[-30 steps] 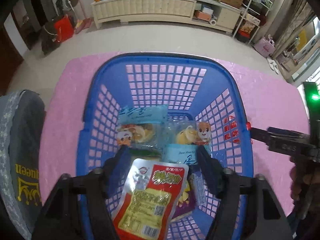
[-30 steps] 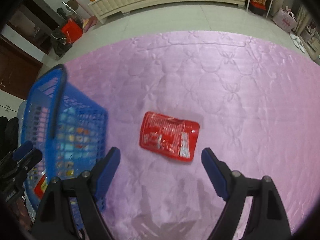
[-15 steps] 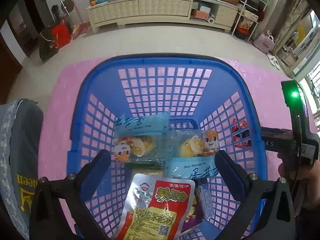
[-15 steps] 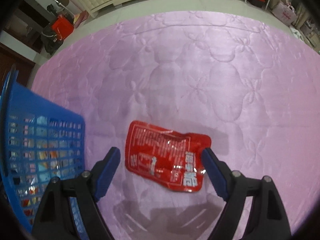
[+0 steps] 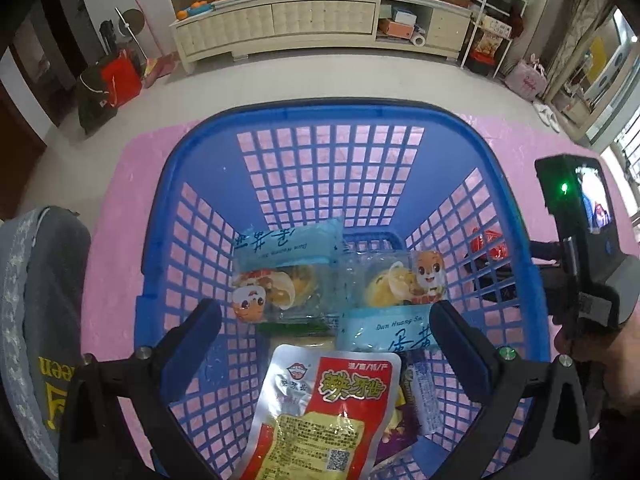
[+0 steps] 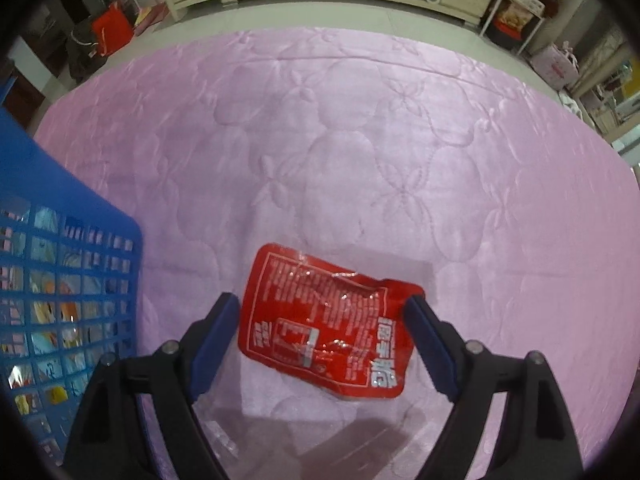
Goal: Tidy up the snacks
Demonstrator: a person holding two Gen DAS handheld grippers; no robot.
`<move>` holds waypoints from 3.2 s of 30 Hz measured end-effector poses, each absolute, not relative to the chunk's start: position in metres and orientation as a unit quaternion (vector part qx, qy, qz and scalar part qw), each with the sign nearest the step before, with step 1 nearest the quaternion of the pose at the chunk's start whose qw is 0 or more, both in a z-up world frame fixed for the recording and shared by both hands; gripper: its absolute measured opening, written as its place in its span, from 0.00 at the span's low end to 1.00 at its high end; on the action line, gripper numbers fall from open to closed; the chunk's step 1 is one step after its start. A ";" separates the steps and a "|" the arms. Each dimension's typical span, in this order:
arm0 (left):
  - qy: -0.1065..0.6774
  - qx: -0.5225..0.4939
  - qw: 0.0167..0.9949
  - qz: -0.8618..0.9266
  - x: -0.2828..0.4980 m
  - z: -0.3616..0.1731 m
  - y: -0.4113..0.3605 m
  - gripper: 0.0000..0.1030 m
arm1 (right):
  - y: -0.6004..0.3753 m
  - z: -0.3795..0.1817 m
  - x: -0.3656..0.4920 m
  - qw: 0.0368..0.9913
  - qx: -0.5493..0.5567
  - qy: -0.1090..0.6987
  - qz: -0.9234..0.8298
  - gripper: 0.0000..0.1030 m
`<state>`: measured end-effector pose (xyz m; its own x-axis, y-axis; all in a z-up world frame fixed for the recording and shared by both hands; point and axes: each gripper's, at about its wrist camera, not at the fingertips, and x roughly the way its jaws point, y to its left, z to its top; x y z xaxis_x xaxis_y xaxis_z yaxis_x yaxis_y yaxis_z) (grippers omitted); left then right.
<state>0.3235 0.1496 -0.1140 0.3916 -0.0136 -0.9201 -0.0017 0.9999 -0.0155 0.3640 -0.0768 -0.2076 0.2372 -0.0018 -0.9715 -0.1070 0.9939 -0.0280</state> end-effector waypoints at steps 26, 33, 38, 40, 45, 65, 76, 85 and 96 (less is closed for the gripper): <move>0.509 0.017 0.860 0.003 0.241 -0.040 0.139 1.00 | -0.127 -0.075 0.271 0.844 -0.009 0.523 0.118 0.11; 0.483 -0.003 0.875 -0.007 0.212 -0.013 0.143 1.00 | -0.099 -0.042 0.243 0.859 -0.021 0.489 0.152 0.11; 0.479 -0.010 0.878 -0.003 0.196 -0.011 0.155 1.00 | -0.075 -0.023 0.229 0.861 -0.021 0.477 0.175 0.11; 0.478 -0.008 0.878 0.002 0.191 -0.012 0.161 1.00 | -0.063 -0.021 0.225 0.860 -0.026 0.476 0.182 0.11; 0.473 -0.027 0.881 0.003 0.181 -0.012 0.178 1.00 | -0.030 -0.018 0.218 0.855 -0.045 0.475 0.204 0.11; 0.490 -0.069 0.869 0.008 0.174 -0.048 0.223 1.00 | 0.034 -0.091 0.229 0.790 0.006 0.583 0.193 0.11; 0.497 -0.059 0.866 0.005 0.172 -0.058 0.217 1.00 | 0.031 -0.106 0.224 0.768 0.016 0.611 0.194 0.49; 0.475 -0.058 0.878 0.016 0.148 -0.059 0.208 1.00 | -0.003 -0.077 0.197 0.800 0.062 0.555 0.221 0.70; 0.421 -0.081 0.903 0.014 0.092 -0.053 0.162 1.00 | -0.049 -0.069 0.125 0.860 0.058 0.463 0.207 0.72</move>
<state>0.0918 0.1624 -0.0529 0.6454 -0.0435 -0.7626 -0.0933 0.9864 -0.1352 0.1253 -0.0494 -0.0689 0.4861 0.4106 -0.7714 -0.3026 0.9072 0.2921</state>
